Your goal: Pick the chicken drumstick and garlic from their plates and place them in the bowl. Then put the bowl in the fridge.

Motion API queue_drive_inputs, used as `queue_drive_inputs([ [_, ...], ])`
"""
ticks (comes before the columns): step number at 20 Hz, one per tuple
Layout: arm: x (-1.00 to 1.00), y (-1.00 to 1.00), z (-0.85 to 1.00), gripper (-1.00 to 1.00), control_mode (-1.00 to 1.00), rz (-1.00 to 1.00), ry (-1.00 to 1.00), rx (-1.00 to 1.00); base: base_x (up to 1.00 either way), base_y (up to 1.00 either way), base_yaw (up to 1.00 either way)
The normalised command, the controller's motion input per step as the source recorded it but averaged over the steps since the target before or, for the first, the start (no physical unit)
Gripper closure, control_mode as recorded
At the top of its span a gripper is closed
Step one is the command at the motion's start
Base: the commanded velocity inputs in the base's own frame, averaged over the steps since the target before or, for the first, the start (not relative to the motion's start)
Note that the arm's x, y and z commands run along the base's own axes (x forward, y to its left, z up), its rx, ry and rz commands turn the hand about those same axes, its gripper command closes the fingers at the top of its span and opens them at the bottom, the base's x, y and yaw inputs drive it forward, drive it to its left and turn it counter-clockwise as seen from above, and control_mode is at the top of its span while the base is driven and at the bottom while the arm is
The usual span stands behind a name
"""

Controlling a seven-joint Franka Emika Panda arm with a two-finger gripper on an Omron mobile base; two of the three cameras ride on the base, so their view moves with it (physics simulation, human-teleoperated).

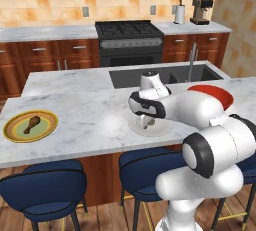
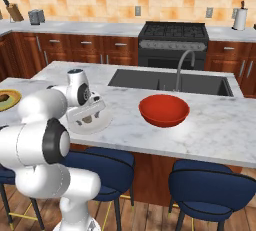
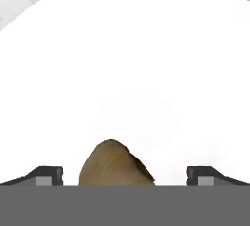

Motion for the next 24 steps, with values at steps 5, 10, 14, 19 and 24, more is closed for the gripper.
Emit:
queue_drive_inputs([
  [5, 0.04, -0.02, -0.09, 1.0, -1.0, 0.02, 0.0, 0.0, 0.0, 0.0, 0.0],
  [10, -0.03, -0.03, -0.03, 1.0, -1.0, 0.0, 0.01, 0.01, 0.0, 0.0, 0.0],
  [14, -0.06, -0.05, 0.03, 1.0, -1.0, 0.0, 0.0, 0.04, 0.0, 0.0, 0.0],
  [19, -0.13, -0.06, 0.4, 1.0, -1.0, 0.0, 0.0, 0.09, 0.0, 0.0, 0.0],
  [24, -0.17, -0.2, 0.55, 1.0, -1.0, 0.0, -0.04, 0.06, 0.0, 0.0, 0.0],
])
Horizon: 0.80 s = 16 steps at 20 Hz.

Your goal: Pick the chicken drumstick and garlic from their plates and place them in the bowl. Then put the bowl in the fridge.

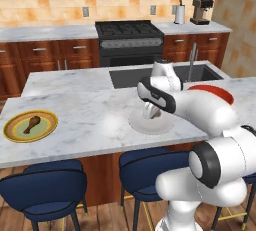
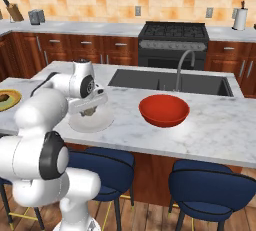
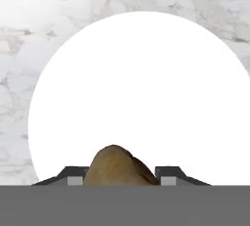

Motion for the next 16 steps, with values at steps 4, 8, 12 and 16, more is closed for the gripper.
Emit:
queue_drive_inputs([
  [4, -0.12, -0.31, 0.53, 1.0, -1.0, 0.0, -0.17, 0.0, 0.0, 0.0, 0.0],
  [8, -0.06, -0.38, 0.47, 1.0, -1.0, -0.06, -0.08, 0.0, 0.0, 0.0, 0.0],
  [12, 0.0, -0.5, 0.33, 1.0, -1.0, -0.15, -0.01, 0.0, 0.0, 0.0, 0.0],
  [16, 0.01, -0.61, 0.27, 1.0, -1.0, -0.23, 0.01, 0.0, 0.0, 0.0, 0.0],
])
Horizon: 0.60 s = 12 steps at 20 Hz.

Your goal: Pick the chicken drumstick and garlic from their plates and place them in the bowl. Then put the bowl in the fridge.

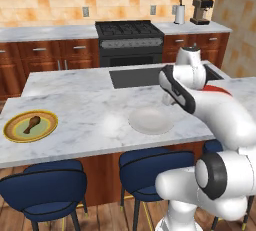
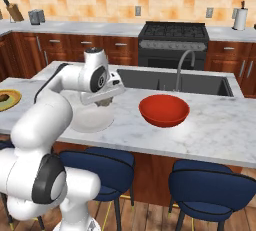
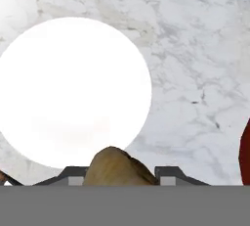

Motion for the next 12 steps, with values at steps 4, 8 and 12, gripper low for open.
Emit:
queue_drive_inputs([
  [4, 0.05, -0.67, 0.23, 1.0, -1.0, -0.21, 0.01, 0.0, 0.0, 0.0, 0.0],
  [8, 0.07, -0.69, 0.11, 1.0, -1.0, -0.23, 0.0, 0.0, 0.0, 0.0, 0.0],
  [12, 0.12, -0.71, 0.04, 1.0, -1.0, -0.18, 0.0, 0.0, 0.0, 0.0, 0.0],
])
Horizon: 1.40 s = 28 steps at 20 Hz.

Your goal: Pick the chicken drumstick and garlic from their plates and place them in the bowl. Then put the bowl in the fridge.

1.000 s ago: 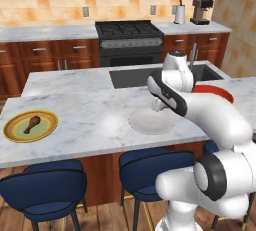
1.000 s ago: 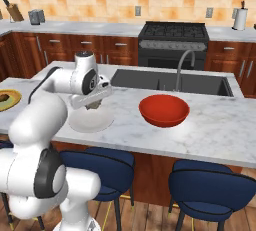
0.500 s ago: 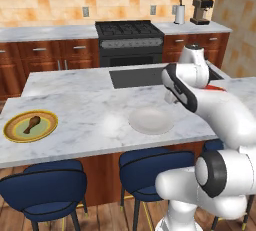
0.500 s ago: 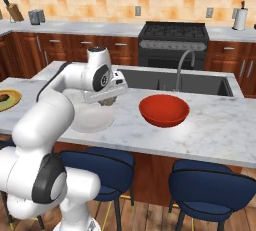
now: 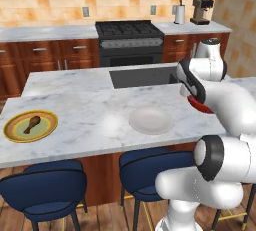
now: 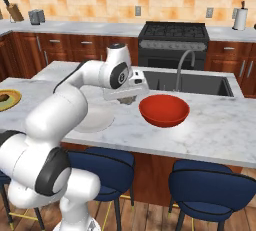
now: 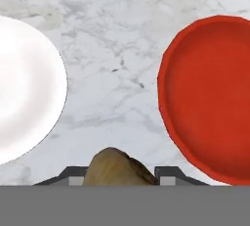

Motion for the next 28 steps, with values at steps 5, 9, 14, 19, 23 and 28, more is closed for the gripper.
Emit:
queue_drive_inputs([
  [5, 0.16, -0.74, 0.0, 1.0, -1.0, -0.13, 0.0, 0.0, 0.0, 0.0, 0.0],
  [9, 0.33, -0.66, -0.06, 1.0, -1.0, -0.09, 0.02, 0.0, 0.0, 0.0, 0.0],
  [14, 0.5, -0.48, -0.15, 1.0, -1.0, -0.04, 0.1, 0.0, 0.0, 0.0, 0.0],
  [19, 0.54, -0.32, -0.31, 1.0, -1.0, -0.07, 0.14, 0.0, 0.0, 0.0, 0.0],
  [23, 0.43, -0.2, -0.4, 1.0, -1.0, -0.02, 0.12, 0.03, 0.0, 0.0, 0.0],
  [28, 0.29, -0.15, -0.39, 1.0, -1.0, 0.0, 0.11, 0.09, 0.0, 0.0, 0.0],
])
